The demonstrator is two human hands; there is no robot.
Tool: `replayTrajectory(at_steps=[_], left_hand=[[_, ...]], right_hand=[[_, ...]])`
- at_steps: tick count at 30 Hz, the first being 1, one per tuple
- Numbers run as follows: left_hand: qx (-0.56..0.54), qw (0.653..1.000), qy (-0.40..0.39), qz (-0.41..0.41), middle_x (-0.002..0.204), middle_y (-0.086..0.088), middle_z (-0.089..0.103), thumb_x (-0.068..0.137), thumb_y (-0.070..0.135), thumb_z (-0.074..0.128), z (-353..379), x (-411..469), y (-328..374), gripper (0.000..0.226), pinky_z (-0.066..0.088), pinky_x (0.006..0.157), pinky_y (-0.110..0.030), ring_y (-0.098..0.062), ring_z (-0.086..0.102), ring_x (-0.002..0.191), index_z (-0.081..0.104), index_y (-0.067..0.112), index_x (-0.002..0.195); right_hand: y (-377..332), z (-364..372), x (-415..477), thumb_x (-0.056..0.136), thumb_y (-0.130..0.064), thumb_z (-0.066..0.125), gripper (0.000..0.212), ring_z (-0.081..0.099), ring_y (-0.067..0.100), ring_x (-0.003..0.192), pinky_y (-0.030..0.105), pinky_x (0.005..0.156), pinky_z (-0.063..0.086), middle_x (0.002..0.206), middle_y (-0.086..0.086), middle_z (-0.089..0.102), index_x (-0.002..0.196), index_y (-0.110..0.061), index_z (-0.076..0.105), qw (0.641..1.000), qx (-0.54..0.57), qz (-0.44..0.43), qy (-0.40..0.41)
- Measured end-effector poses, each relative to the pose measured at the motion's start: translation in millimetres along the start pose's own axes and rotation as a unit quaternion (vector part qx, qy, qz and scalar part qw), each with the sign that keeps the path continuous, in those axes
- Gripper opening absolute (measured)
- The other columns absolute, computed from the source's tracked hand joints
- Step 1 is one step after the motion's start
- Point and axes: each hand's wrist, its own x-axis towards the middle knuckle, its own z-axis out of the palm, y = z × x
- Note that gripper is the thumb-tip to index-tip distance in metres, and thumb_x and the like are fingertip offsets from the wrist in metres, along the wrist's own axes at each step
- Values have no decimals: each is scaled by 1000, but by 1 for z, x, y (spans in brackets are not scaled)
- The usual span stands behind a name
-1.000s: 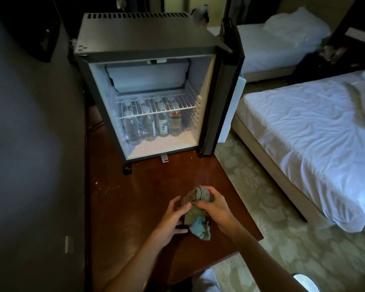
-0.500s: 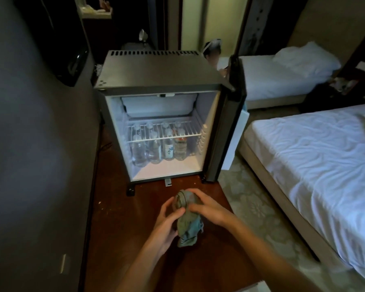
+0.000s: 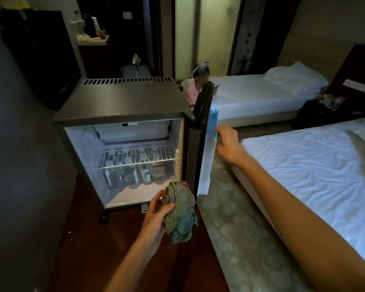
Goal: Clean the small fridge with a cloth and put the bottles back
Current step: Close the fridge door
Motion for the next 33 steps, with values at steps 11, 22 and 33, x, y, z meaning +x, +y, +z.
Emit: replayTrajectory(at_steps=[11, 22, 33], left_hand=[[25, 997, 64, 27, 128, -8, 63, 92, 14, 63, 1, -10, 1, 48, 57, 90, -50, -26, 67, 109, 53, 35, 134], [61, 972, 219, -52, 130, -13, 56, 88, 18, 71, -68, -45, -47, 57, 57, 85, -52, -36, 64, 106, 48, 37, 137], [139, 922, 350, -90, 143, -20, 46, 90, 10, 69, -137, -83, -79, 62, 49, 93, -49, -41, 50, 122, 43, 18, 146]], right_hand=[[23, 13, 31, 83, 4, 66, 60, 43, 24, 133, 39, 109, 40, 140, 7, 44, 135, -19, 47, 994, -49, -64, -68], [20, 11, 15, 86, 3, 62, 61, 57, 33, 115, 46, 95, 51, 136, 15, 48, 139, -16, 37, 992, -64, -72, -79], [16, 23, -44, 87, 3, 53, 56, 38, 34, 117, 46, 90, 28, 131, 13, 44, 139, -13, 42, 984, -166, -68, 6]])
